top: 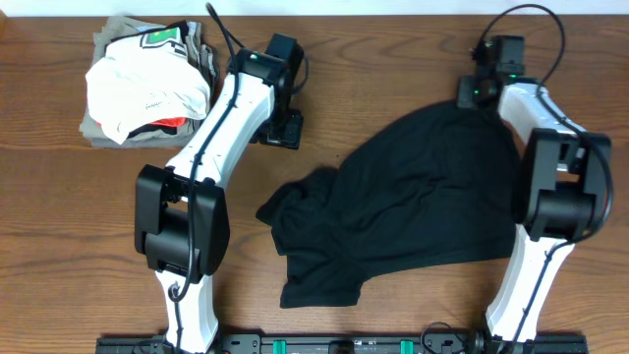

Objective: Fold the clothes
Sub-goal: 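Lift the shirt's top edge with both grippers and pull it upward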

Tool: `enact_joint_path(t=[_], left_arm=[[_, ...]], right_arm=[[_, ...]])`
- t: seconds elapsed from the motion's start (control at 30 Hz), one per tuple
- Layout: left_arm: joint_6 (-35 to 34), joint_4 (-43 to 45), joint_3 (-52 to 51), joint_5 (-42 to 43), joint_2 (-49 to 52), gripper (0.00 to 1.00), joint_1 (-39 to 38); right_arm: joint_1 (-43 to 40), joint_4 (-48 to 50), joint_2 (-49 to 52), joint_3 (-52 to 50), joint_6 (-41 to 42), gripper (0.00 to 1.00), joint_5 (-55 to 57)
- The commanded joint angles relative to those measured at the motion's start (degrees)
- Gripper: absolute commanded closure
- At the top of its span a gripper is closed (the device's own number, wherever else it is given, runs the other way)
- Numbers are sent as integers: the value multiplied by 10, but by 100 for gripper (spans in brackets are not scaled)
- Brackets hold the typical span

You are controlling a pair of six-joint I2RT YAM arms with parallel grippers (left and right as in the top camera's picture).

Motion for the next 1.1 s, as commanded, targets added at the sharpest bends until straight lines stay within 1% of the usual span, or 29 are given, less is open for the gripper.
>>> enact_joint_path(t=[0.0, 0.1, 0.2, 0.33, 0.4, 0.5, 0.53, 0.6, 0.63, 0.7, 0.8, 1.07], left_arm=[[4, 2, -5, -4, 6, 33, 7], [6, 5, -5, -4, 6, 33, 7], [5, 6, -4, -4, 6, 33, 7], [17, 5, -2, 14, 2, 34, 7], [23, 5, 1, 27, -2, 34, 9], [25, 5, 10, 30, -10, 34, 16], [25, 5, 14, 31, -12, 34, 20], [30, 5, 23, 37, -12, 34, 29], [47, 7, 26, 57, -12, 34, 34], [76, 16, 26, 113, -12, 34, 40], [141, 31, 26, 213, -8, 34, 42], [224, 0, 26, 267, 16, 33, 19]], right_arm=[[-28, -19, -82, -2, 3, 99, -9], [-44, -55, -144, -2, -14, 99, -50], [-48, -96, -204, -2, -23, 99, -68], [-47, -181, -281, -2, -21, 99, -80], [-48, -233, -306, -2, -21, 99, -114], [-45, -315, -335, -2, -23, 99, -205], [-41, -345, -342, -2, -38, 99, -229], [-35, -384, -352, -2, -50, 99, -220], [-35, -397, -357, -2, -50, 99, -205], [-37, -409, -361, -2, -50, 99, -181], [-42, -412, -360, -2, -50, 99, -174], [-44, -403, -360, -2, -50, 99, -174]])
